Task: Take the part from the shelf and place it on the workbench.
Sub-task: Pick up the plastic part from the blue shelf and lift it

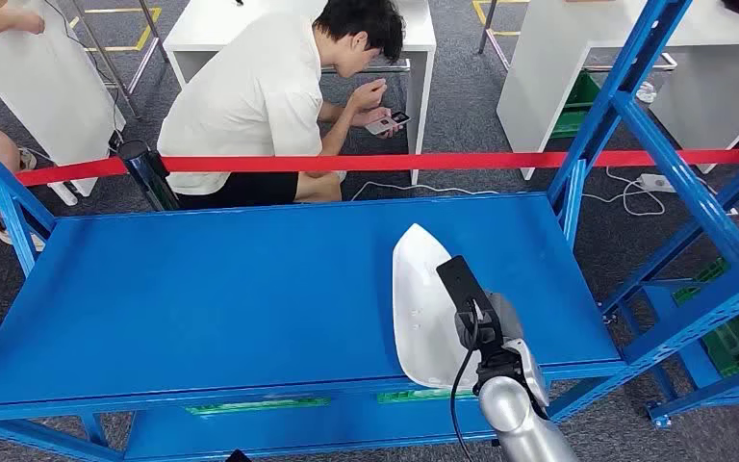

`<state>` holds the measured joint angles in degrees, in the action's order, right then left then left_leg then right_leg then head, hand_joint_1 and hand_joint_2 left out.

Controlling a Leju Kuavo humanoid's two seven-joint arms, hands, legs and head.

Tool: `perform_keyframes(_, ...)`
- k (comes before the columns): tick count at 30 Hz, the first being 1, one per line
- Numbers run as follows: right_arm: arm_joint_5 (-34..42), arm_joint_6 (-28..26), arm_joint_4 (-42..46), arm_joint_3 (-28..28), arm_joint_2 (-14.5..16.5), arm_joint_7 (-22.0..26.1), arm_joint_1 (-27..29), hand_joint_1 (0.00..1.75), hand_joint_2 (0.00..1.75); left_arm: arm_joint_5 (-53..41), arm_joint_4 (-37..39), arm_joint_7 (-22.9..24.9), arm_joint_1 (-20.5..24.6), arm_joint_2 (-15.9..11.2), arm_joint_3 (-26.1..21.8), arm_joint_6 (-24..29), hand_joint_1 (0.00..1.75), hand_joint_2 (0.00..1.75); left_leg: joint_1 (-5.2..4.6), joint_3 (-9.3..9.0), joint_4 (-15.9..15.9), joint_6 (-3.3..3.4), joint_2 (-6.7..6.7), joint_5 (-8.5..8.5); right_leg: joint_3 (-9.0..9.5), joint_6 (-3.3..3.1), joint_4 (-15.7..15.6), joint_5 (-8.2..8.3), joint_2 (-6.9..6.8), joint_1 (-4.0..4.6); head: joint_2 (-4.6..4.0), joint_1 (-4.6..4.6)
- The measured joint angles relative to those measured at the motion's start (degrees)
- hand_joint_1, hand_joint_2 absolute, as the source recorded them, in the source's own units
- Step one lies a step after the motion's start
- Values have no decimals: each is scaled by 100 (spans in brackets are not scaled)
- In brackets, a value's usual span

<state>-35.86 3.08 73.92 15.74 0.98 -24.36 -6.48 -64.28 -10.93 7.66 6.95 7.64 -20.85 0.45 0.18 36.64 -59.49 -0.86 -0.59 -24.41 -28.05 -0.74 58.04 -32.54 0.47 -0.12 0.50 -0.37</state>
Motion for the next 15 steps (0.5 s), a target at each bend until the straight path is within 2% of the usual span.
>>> perform_keyframes(3,17,-12,0,-16,-2,3,18,175,175,2,0,-6,0,-9,0,7,0,0,0,0,0,0,0,0,0,0,0,0,0,0,0,0)
perform_keyframes(7,33,-19,8,-44,-2,9,41,175,175,23,0,0,5,-19,0,8,0,175,0,0,0,0,0,0,0,0,0,0,0,0,0,0)
perform_keyframes(15,36,-20,82,-108,-2,8,107,175,175,242,-1,-76,10,-19,-44,152,0,175,0,0,0,0,0,0,0,0,0,0,0,0,0,0)
